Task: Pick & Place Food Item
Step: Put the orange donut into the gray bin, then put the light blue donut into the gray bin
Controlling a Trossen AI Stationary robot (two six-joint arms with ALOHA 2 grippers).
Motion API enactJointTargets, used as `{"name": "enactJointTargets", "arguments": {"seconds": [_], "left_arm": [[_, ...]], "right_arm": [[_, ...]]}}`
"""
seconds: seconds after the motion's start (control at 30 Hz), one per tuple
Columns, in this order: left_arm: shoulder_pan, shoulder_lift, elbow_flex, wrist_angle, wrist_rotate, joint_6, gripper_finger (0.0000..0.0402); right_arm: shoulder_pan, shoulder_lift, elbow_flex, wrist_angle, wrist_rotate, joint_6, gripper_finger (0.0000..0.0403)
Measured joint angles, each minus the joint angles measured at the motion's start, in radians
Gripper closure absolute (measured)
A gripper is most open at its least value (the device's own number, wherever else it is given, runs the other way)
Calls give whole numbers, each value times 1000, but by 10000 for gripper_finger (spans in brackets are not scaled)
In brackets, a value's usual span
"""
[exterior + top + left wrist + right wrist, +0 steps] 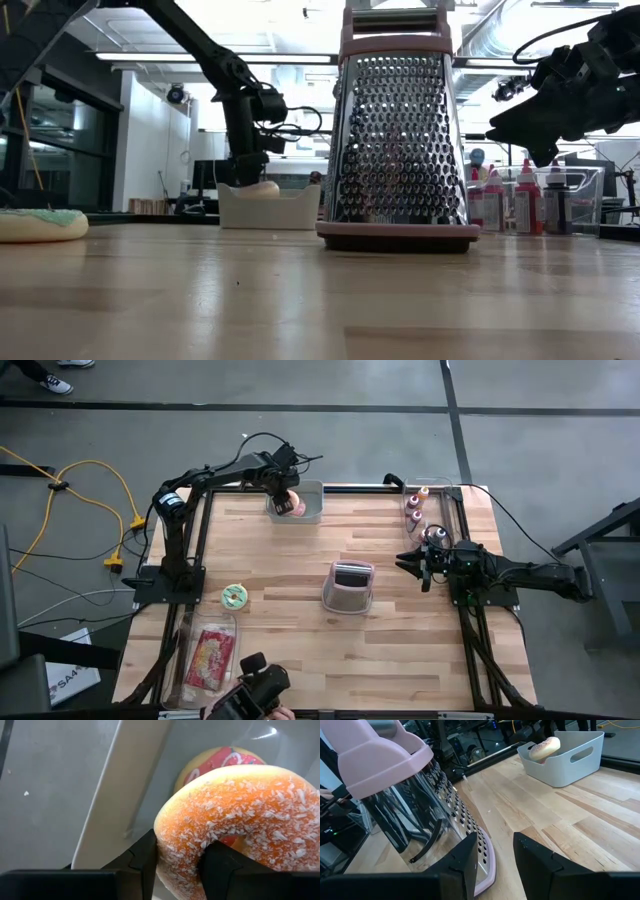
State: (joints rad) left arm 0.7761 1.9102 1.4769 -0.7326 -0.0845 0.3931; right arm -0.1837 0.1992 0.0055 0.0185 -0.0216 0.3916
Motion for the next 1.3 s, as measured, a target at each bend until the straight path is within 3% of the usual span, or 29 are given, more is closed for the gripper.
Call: {"name": "enactJointTargets", "arguments": {"seconds": [0.33, 0.73, 1.3], "left_arm": [[-2, 0, 0, 7, -6, 21, 223], [1, -7, 0, 7, -29, 19, 219], [-62, -170, 2, -15, -29, -7, 219]], "right_arm": [[0, 0, 0, 0, 0, 0, 289], [0, 0, 0, 0, 0, 0, 289], [0, 0, 0, 0, 0, 0, 289]]}}
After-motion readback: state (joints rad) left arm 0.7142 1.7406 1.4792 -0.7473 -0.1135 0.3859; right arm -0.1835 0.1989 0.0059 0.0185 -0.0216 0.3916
